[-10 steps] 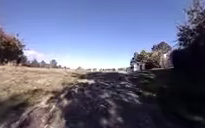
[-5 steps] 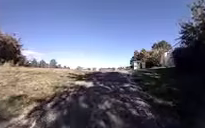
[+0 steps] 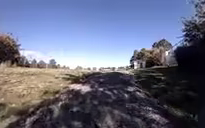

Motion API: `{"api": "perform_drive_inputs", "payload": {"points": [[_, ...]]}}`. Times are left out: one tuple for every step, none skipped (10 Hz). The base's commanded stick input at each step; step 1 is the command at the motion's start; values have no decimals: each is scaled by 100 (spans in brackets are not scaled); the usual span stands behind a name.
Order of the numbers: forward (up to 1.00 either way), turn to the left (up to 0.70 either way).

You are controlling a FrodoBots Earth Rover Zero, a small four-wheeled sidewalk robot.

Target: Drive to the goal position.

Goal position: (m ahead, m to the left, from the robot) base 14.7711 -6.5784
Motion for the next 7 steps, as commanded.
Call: {"api": "perform_drive_inputs", "payload": {"points": [[100, 1], [100, 1], [100, 1], [100, 1], [100, 1], [100, 1], [100, 0]]}}
